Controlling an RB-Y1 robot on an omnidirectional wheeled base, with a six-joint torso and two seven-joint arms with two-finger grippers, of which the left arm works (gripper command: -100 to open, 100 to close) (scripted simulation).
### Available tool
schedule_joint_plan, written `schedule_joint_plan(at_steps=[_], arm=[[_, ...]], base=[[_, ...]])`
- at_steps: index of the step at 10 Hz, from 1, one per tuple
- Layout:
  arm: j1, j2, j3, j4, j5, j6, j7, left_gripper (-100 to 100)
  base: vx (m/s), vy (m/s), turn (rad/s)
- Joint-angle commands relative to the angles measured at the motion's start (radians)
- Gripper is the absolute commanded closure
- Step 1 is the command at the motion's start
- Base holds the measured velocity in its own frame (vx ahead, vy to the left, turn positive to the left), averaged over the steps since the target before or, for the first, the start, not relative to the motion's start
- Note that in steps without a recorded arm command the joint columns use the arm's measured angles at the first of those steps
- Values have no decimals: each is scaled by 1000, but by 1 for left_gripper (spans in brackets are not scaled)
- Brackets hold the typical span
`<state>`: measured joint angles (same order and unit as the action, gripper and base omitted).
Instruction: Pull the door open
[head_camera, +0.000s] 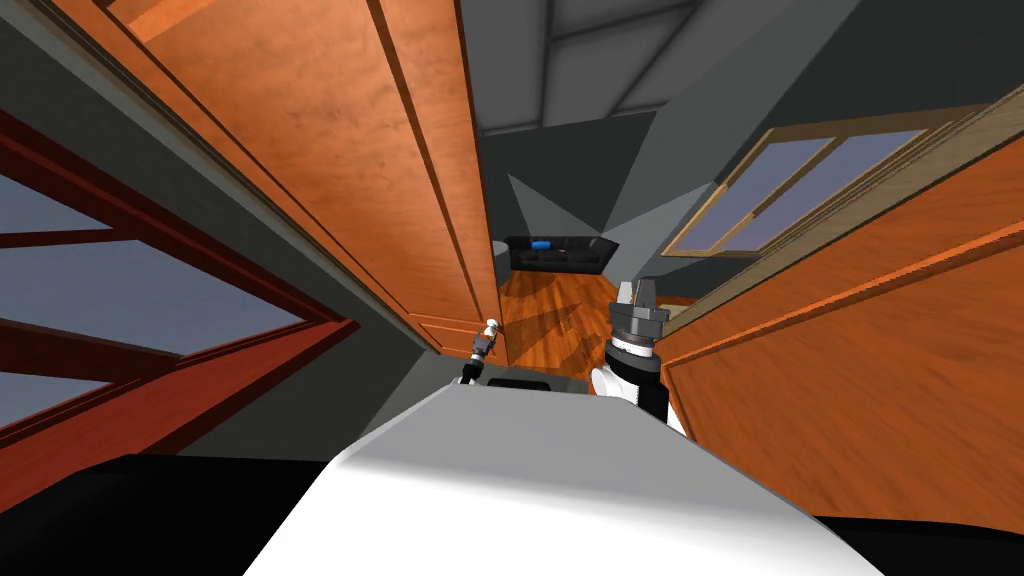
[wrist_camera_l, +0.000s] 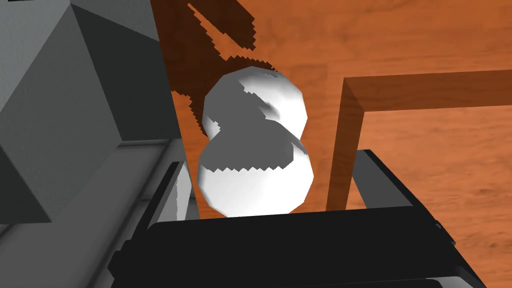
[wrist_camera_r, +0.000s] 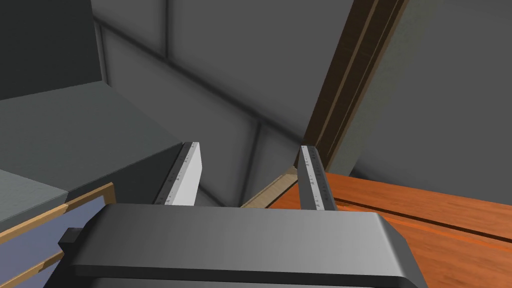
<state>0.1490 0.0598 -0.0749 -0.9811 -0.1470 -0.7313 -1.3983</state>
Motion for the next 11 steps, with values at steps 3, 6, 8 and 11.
schedule_joint_plan(at_steps=[3,6,8,11], arm=[[-2,1,1,0,0,-3,-4,100],[-2,1,1,0,0,-3,-4,100],[-2,1,1,0,0,-3,-4,100],[-6,8,-8,11,13,-4,70,100]], base=[[90,-55,73],[-26,13,-11],[-4,0,1],[-41,48,-178]])
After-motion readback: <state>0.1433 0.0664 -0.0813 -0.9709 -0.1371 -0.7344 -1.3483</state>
